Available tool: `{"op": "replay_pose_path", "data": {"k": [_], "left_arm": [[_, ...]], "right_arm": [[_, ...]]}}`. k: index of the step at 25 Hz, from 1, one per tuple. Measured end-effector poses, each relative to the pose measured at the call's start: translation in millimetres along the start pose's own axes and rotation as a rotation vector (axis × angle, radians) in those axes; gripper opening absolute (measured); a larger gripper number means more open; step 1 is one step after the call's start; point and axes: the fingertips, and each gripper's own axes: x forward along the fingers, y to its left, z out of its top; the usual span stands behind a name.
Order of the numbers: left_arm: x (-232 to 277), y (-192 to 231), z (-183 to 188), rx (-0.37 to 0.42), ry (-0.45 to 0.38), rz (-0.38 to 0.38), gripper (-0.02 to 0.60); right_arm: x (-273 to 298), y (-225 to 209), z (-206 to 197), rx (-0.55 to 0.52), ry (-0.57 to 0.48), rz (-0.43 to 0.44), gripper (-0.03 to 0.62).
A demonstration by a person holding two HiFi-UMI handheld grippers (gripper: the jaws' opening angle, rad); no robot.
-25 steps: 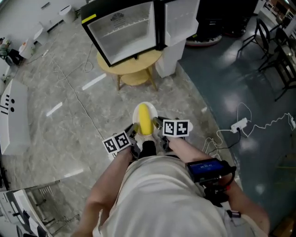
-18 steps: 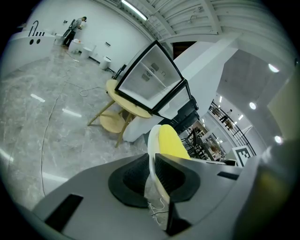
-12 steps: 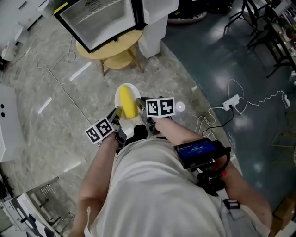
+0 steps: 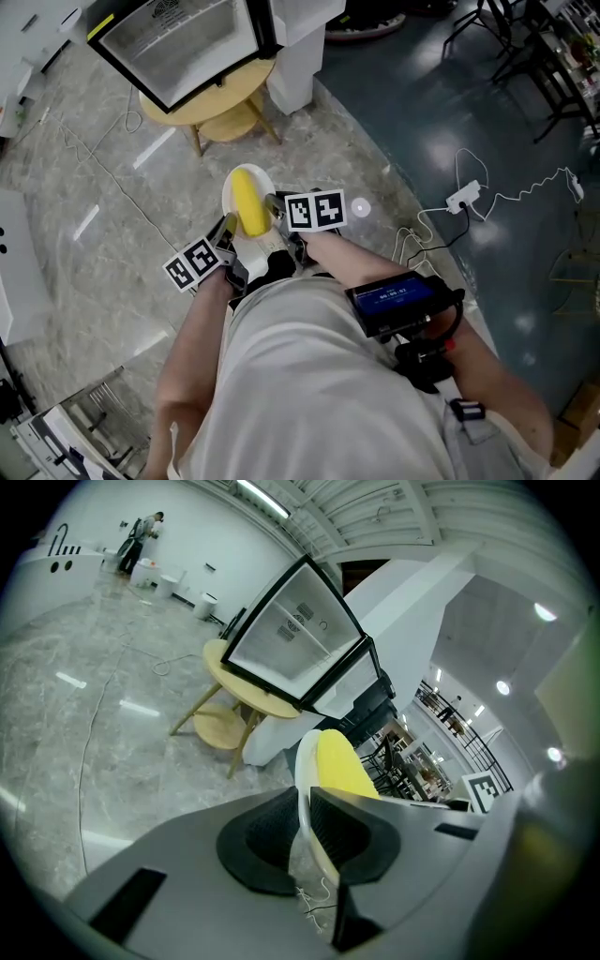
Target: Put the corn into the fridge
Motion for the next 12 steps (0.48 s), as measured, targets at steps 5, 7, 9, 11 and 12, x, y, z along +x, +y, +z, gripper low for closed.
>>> {"op": "replay_pose_path", "data": {"k": [5, 7, 9, 11, 12], "left_arm": [[-0.1, 0.2, -0.1, -0.001, 0.001, -0.001, 0.045], [1.6, 0.0, 1.3, 0.001, 0.001, -0.003, 0.044], [3.0, -0.8, 2.8, 0.002, 0.001, -0.005, 0.045], [2.5, -1.9, 2.4, 0.002, 0.001, -0.007, 0.045], [1.9, -2.4, 2.3, 0.002, 0.001, -0.007, 0.044]], "right_arm": [[0.8, -0.2, -0.6, 0.004, 0.003, 0.004, 0.054], [1.5, -1.0, 0.7, 0.004, 0.002, 0.004, 0.054], [1.7, -1.4, 2.6, 0.002, 0.000, 0.004, 0.054], [0.5, -1.3, 2.7, 0.002, -0.002, 0.002, 0.054], [-0.1, -1.0, 2.7, 0.003, -0.003, 0.001, 0.054]]}}
